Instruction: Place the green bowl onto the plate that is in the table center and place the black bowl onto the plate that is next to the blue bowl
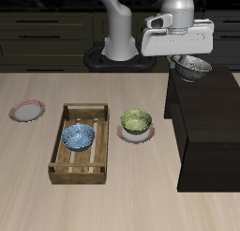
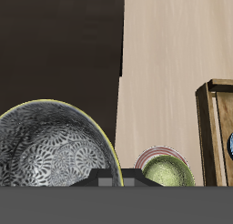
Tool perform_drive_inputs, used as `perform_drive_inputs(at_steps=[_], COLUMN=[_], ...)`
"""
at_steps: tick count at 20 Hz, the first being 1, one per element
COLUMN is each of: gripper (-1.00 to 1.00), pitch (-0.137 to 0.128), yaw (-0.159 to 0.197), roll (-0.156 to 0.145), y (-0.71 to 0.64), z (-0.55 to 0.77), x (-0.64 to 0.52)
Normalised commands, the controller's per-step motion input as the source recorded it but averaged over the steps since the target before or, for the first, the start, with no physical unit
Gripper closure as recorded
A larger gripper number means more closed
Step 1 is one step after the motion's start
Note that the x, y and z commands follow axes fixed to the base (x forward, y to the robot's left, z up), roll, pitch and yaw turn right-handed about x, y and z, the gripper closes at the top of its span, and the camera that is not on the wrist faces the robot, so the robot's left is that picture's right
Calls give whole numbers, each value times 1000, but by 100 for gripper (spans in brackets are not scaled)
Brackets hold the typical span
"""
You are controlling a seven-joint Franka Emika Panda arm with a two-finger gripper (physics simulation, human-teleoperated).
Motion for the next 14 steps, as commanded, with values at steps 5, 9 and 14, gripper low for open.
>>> perform_drive_inputs(at_steps=[5, 9, 14], gripper=[100, 100, 100], pitch=[-37, -29, -18], yaw=[32, 35, 26], roll=[17, 17, 7], y=[-274, -245, -302], z=[74, 22, 15], x=[-392, -321, -256])
